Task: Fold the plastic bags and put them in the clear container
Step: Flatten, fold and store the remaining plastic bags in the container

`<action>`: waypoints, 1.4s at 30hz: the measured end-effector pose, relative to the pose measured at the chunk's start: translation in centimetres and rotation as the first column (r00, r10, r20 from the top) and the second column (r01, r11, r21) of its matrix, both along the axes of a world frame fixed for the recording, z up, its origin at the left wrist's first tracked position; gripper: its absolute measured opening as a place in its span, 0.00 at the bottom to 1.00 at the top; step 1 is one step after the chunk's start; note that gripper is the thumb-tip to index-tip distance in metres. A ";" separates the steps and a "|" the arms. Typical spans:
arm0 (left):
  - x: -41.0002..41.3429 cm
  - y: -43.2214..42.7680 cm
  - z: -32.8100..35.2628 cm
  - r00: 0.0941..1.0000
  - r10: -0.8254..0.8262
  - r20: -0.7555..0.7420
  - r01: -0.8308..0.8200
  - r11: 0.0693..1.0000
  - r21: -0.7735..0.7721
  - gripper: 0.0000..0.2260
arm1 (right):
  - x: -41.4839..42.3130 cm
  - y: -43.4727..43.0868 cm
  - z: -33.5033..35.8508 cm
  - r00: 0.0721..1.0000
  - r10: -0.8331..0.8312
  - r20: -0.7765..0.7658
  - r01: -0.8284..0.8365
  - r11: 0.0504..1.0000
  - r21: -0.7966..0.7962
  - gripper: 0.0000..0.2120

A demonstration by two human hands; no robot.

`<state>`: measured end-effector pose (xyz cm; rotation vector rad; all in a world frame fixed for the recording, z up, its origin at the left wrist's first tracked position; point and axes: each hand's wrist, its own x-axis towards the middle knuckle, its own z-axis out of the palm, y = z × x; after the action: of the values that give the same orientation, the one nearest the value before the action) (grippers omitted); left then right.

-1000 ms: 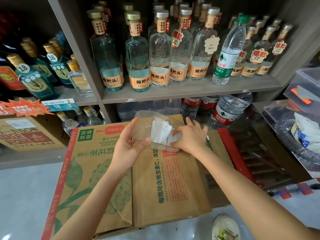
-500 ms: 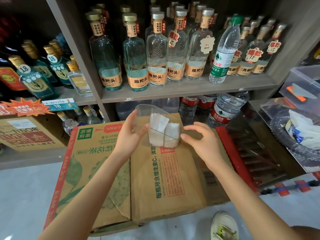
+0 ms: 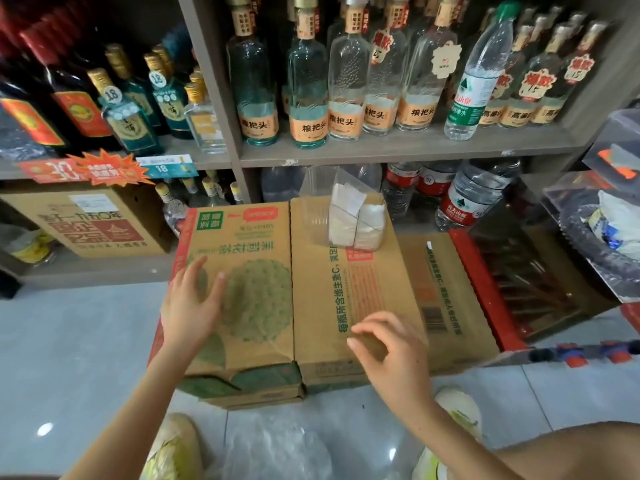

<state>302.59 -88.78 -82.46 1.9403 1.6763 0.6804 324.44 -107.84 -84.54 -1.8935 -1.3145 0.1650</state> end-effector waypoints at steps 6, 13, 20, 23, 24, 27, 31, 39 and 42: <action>-4.4 -1.3 -3.3 0.985 0.031 -0.171 -0.035 0.999 -0.025 0.23 | -5.7 -2.3 -5.1 0.985 0.146 0.090 -0.145 0.989 -0.016 0.09; -3.7 -1.4 -4.6 0.943 0.038 -0.331 -0.038 0.999 0.007 0.26 | -7.8 -2.9 -13.1 0.979 0.189 0.077 -0.152 0.926 -0.344 0.13; -3.6 -1.5 -5.4 0.939 0.089 -0.333 -0.064 0.994 0.086 0.26 | -10.1 -3.7 -21.7 0.966 0.192 -0.171 -0.254 0.605 -0.754 0.23; -3.6 -1.5 -5.5 0.939 0.100 -0.330 -0.069 0.992 0.103 0.27 | -11.8 -3.4 -24.5 0.969 0.083 -0.233 -0.243 0.491 -0.837 0.26; -3.6 -1.4 -5.6 0.937 0.102 -0.333 -0.070 0.992 0.109 0.27 | -12.2 -3.2 -25.4 0.973 0.061 -0.225 -0.227 0.453 -0.862 0.26; -3.6 -1.3 -5.9 0.935 0.109 -0.338 -0.070 0.990 0.125 0.27 | -13.4 -2.7 -28.0 0.986 0.077 -0.144 -0.162 0.332 -0.929 0.26; -3.6 -1.3 -6.2 0.937 0.127 -0.325 -0.080 0.985 0.152 0.28 | -14.4 -2.1 -30.5 0.992 0.071 -0.100 -0.115 0.269 -0.956 0.20; -3.6 -1.3 -5.9 0.934 0.120 -0.337 -0.073 0.986 0.149 0.26 | -13.3 -1.0 -28.1 0.985 0.170 -0.009 -0.076 0.394 -0.916 0.10; -3.5 -1.4 -5.7 0.938 0.103 -0.332 -0.060 0.989 0.137 0.26 | -11.5 -0.7 -22.8 0.964 0.255 -0.069 -0.211 0.585 -0.783 0.07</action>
<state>299.05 -90.22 -88.11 2.1847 1.9695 0.5128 312.99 -108.52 -107.31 -2.4240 -1.6951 0.9953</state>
